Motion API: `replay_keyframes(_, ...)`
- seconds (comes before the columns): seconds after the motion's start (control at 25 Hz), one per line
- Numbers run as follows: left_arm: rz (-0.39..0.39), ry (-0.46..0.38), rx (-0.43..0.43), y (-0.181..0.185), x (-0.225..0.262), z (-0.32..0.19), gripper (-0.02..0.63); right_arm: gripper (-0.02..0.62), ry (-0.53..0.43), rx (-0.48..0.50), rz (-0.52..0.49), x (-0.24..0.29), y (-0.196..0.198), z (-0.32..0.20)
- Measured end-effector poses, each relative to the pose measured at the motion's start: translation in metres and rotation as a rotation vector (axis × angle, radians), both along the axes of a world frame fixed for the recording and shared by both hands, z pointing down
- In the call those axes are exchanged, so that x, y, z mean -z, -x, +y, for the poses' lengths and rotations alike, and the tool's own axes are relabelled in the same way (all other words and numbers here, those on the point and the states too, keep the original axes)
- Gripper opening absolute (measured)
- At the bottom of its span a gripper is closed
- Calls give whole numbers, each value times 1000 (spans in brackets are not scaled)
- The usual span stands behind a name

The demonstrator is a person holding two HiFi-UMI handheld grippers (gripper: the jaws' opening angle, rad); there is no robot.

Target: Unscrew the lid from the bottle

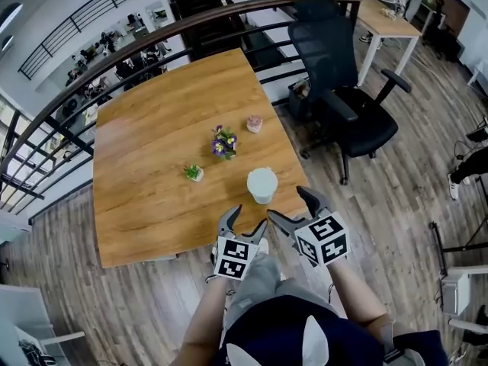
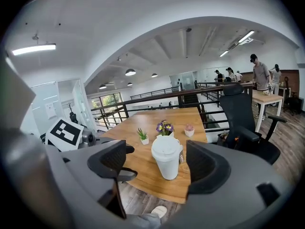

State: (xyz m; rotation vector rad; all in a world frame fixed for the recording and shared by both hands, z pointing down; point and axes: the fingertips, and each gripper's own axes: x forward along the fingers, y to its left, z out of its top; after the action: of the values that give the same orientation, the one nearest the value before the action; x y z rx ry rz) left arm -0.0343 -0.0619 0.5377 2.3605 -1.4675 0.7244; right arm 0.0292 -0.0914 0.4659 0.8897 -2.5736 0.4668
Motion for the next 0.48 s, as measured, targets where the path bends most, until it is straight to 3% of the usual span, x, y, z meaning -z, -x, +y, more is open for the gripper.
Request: replay_keyframes(0.48,-36,65,-129,6,-50,-50,315,420,37,17,188,-49,44,-52)
